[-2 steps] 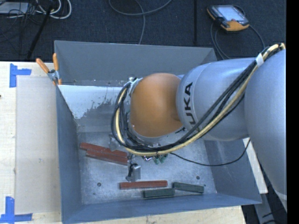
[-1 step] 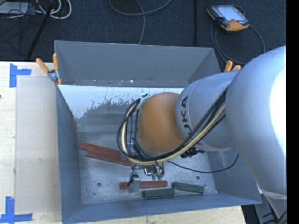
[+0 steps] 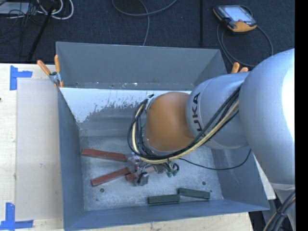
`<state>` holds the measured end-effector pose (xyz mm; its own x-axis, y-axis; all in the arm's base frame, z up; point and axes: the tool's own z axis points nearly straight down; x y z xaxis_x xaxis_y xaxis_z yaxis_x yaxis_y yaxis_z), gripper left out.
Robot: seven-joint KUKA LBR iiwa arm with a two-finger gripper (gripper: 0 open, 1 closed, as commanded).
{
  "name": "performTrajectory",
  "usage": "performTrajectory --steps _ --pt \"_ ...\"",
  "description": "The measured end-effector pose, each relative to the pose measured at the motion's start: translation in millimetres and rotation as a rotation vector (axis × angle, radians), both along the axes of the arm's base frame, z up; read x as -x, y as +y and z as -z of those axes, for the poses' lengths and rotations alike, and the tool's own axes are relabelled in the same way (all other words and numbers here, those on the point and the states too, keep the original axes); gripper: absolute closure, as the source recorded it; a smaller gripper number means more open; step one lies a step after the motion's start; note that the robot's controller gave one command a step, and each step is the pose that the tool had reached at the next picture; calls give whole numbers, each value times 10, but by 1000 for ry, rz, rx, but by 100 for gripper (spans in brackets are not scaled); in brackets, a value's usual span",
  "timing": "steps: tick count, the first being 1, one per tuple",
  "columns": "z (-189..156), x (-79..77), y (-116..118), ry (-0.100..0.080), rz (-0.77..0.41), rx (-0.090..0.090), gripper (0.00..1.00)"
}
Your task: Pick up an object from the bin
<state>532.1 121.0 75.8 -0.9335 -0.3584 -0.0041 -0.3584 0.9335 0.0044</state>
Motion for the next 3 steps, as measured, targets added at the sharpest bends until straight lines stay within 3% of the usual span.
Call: performTrajectory --steps 1,2,3 --pt "0 0 0 0 1 0 100" --pt "-1115 -11 -75 2 -28 5 100" --pt "-1115 -11 -75 2 -27 5 100"
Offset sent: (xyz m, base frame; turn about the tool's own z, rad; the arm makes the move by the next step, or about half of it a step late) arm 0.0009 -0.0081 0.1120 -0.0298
